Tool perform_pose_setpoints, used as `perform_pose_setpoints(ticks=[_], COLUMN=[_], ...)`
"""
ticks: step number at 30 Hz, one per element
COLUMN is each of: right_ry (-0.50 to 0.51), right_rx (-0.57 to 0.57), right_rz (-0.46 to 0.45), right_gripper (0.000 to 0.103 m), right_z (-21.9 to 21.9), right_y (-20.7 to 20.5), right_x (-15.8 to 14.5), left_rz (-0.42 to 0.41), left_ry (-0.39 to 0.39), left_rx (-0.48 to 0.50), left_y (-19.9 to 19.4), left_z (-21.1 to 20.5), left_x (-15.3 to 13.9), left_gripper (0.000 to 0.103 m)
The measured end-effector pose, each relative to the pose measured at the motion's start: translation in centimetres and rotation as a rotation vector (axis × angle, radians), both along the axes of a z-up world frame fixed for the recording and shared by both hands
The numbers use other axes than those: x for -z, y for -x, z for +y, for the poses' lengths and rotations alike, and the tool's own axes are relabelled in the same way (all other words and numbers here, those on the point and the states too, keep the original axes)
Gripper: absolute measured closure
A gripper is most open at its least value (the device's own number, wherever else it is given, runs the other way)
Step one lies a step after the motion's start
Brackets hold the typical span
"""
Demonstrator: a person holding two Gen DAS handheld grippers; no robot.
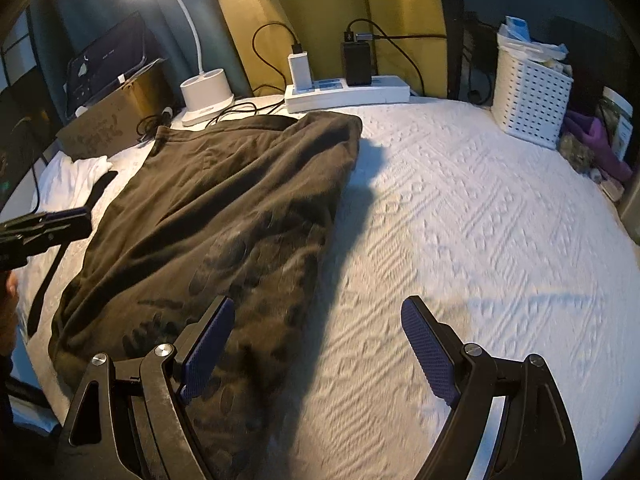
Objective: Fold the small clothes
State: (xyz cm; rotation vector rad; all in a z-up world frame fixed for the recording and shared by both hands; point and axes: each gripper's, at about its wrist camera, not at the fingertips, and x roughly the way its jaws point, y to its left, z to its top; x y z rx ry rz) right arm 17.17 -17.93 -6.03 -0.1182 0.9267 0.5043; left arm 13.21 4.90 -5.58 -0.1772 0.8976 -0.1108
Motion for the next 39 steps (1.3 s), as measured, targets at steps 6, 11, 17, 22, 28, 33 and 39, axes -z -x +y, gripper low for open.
perform_pose_setpoints(ticks=[6, 11, 17, 22, 28, 33, 39], right_ry=[0.009, 0.014, 0.017, 0.020, 0.043, 0.049, 0.061], right_rx=[-0.009, -0.005, -0.007, -0.009, -0.010, -0.007, -0.003], right_rz=[0.009, 0.018, 0.029, 0.028, 0.007, 0.006, 0.007], right_gripper=[0.017, 0.017, 0.017, 0.017, 0.017, 0.017, 0.017], right_z=[0.6, 0.8, 1.0, 1.2, 1.5, 1.7, 2.1], right_y=[-1.5, -2.7, -3.9, -4.8, -5.5, -6.0, -6.4], right_x=[0.3, 0.7, 1.1, 1.2, 1.2, 1.3, 1.2], left_rz=[0.020, 0.029, 0.032, 0.054, 0.074, 0.028, -0.003], left_ry=[-0.002, 0.004, 0.017, -0.010, 0.019, 0.027, 0.028], left_rx=[0.011, 0.023, 0.054, 0.055, 0.049, 0.082, 0.103], left_y=[-2.5, -4.1, -6.1, -8.2, -10.1, -10.7, -10.7], left_z=[-0.2, -0.2, -0.6, -0.9, -0.4, -0.5, -0.3], left_x=[0.8, 1.3, 1.7, 2.7, 4.1, 4.3, 3.4], left_gripper=[0.052, 0.052, 0.052, 0.052, 0.052, 0.071, 0.099])
